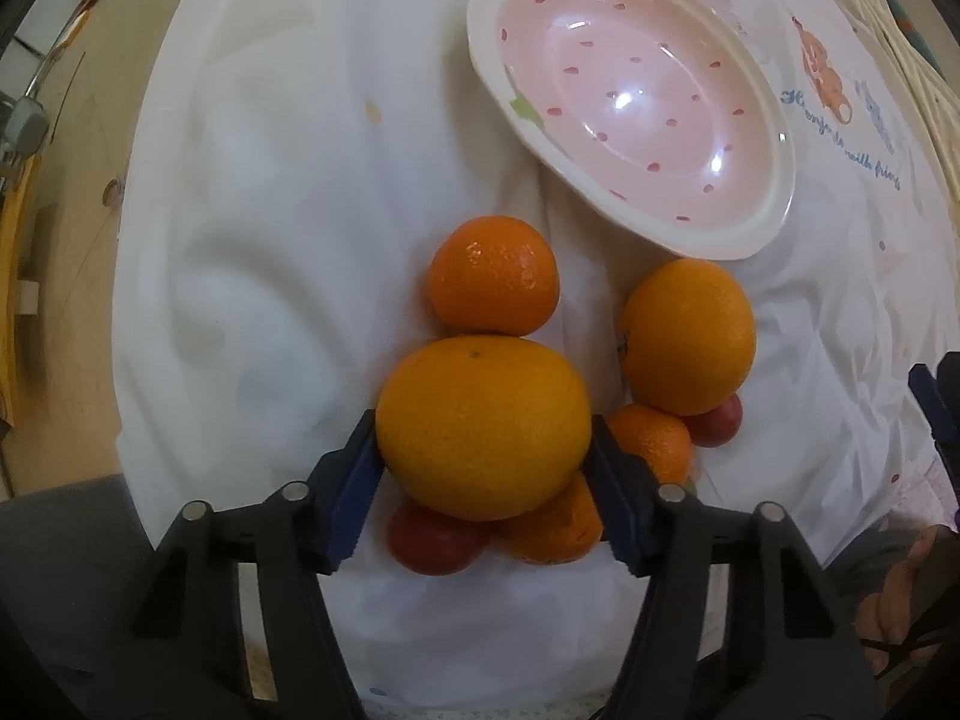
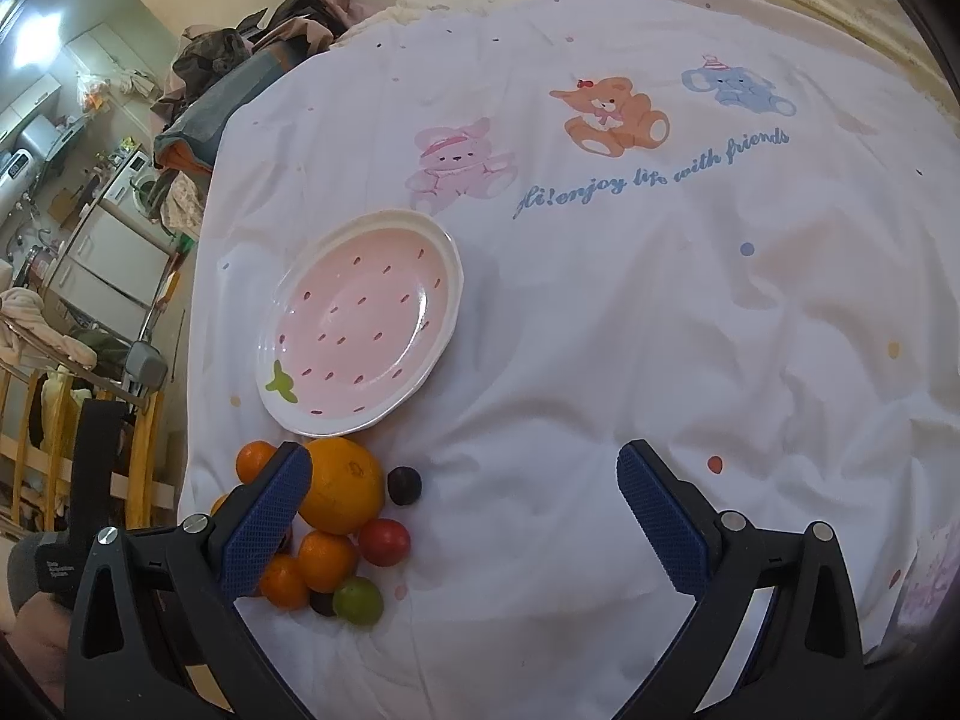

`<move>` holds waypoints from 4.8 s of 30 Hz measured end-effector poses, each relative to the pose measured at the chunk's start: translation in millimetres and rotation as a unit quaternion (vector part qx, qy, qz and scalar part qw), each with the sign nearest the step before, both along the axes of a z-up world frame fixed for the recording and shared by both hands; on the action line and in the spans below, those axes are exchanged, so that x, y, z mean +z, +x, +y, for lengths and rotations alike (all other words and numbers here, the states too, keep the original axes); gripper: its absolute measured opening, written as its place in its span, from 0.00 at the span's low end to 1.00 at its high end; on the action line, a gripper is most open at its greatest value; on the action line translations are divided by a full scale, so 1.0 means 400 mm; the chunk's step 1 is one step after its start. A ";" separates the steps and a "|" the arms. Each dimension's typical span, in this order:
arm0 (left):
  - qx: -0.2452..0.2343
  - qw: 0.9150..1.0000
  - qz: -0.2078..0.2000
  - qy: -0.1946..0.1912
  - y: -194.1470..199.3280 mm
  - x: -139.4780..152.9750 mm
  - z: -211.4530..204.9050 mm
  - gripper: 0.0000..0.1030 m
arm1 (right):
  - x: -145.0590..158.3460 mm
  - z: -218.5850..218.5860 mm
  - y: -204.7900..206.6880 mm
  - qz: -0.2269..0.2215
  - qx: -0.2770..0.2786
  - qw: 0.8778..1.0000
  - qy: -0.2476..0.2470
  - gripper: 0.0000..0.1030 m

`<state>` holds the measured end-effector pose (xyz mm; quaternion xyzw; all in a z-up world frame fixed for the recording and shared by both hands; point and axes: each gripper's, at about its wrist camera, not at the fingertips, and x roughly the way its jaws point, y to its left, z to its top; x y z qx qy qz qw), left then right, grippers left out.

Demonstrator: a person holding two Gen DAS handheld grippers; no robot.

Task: Organize fruits
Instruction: 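Grasp the large orange with the left gripper and lift it, then grasp a medium orange with the right gripper while the left gripper holds the large orange, then release the medium orange into the pink plate while the left gripper carries its orange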

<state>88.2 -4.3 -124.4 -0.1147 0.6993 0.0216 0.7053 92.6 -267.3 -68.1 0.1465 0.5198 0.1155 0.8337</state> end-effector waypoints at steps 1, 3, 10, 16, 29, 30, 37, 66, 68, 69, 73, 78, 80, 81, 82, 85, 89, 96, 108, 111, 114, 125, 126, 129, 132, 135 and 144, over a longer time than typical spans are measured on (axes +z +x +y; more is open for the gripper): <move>0.001 1.000 -0.002 -0.002 -0.003 0.003 0.001 0.56 | -0.002 0.000 0.001 0.001 0.000 1.000 -0.001 1.00; -0.003 1.000 -0.013 -0.001 -0.015 0.020 0.002 0.55 | -0.004 0.000 0.004 0.004 -0.002 1.000 -0.003 1.00; -0.031 0.997 -0.066 0.008 -0.035 0.134 -0.004 0.54 | -0.004 -0.003 -0.001 0.003 -0.004 1.000 -0.005 1.00; -0.044 0.989 -0.137 0.024 -0.030 0.243 0.019 0.54 | -0.013 -0.004 -0.009 0.007 -0.001 1.000 -0.009 1.00; -0.045 0.974 -0.210 0.068 -0.020 0.228 0.089 0.53 | -0.014 0.054 -0.018 0.058 0.042 0.996 0.051 0.82; -0.037 0.977 -0.204 0.057 -0.021 0.220 0.098 0.53 | -0.017 0.064 -0.018 0.063 0.043 0.996 0.049 0.82; -0.025 0.979 -0.198 0.046 -0.034 0.201 0.105 0.53 | -0.055 0.178 0.005 0.097 0.071 0.992 0.043 0.82; -0.006 0.977 -0.208 0.047 -0.049 0.218 0.140 0.53 | -0.094 0.341 0.080 0.082 0.129 0.985 -0.084 0.49; -0.007 0.977 -0.207 0.050 -0.048 0.215 0.139 0.53 | -0.066 0.312 0.070 0.068 0.129 0.988 -0.058 0.47; -0.007 0.977 -0.206 0.051 -0.046 0.213 0.138 0.53 | -0.060 0.302 0.060 0.063 0.129 0.989 -0.044 0.46; -0.008 0.978 -0.202 0.057 -0.042 0.205 0.133 0.53 | -0.022 0.246 0.030 0.051 0.125 0.991 0.006 0.00; -0.013 0.979 -0.193 0.063 -0.034 0.192 0.118 0.53 | -0.014 0.220 0.044 0.048 0.111 0.992 0.031 0.01; -0.011 0.979 -0.193 0.067 -0.032 0.191 0.118 0.53 | -0.031 0.216 0.057 0.066 0.106 0.991 0.047 0.08; -0.010 0.979 -0.193 0.069 -0.031 0.191 0.117 0.54 | -0.039 0.221 0.063 0.076 0.102 0.990 0.053 0.08; -0.009 0.979 -0.192 0.072 -0.030 0.190 0.116 0.54 | -0.042 0.226 0.065 0.080 0.103 0.990 0.059 0.13; -0.008 0.978 -0.192 0.078 -0.030 0.186 0.115 0.54 | -0.043 0.240 0.064 0.078 0.104 0.991 0.041 0.81; -0.003 0.979 -0.187 0.081 -0.028 0.179 0.125 0.54 | -0.090 0.260 0.072 0.107 0.091 0.990 0.020 0.76; 0.002 0.980 -0.182 0.081 -0.026 0.173 0.132 0.54 | -0.143 0.315 0.090 0.136 0.079 0.987 -0.028 0.57; -0.011 0.980 -0.181 0.081 0.015 0.183 0.120 0.54 | 0.027 0.143 0.114 0.057 0.068 0.984 0.152 0.55; -0.033 0.976 -0.192 0.100 0.053 0.193 0.088 0.54 | 0.040 0.105 0.162 0.047 0.059 0.983 0.165 0.55; -0.050 0.974 -0.198 0.102 0.104 0.189 0.060 0.54 | 0.026 0.076 0.219 0.045 0.053 0.983 0.168 0.55; -0.095 0.971 -0.200 0.087 0.287 0.066 -0.026 0.54 | -0.121 0.098 0.433 0.100 0.070 0.978 0.170 0.55; -0.097 0.971 -0.200 0.082 0.297 0.058 -0.030 0.54 | -0.135 0.105 0.445 0.107 0.073 0.976 0.175 0.55; -0.109 0.969 -0.208 0.083 0.317 0.042 -0.042 0.54 | -0.162 0.123 0.468 0.115 0.083 0.974 0.179 0.55; -0.108 0.971 -0.200 0.076 0.338 0.022 -0.041 0.54 | -0.183 0.140 0.492 0.124 0.088 0.972 0.177 0.55; -0.105 0.972 -0.200 0.069 0.348 0.015 -0.042 0.55 | -0.203 0.152 0.505 0.133 0.090 0.970 0.181 0.55; -0.134 0.973 -0.171 0.081 0.350 -0.009 -0.085 0.57 | -0.205 0.134 0.517 0.118 0.079 0.968 0.208 0.59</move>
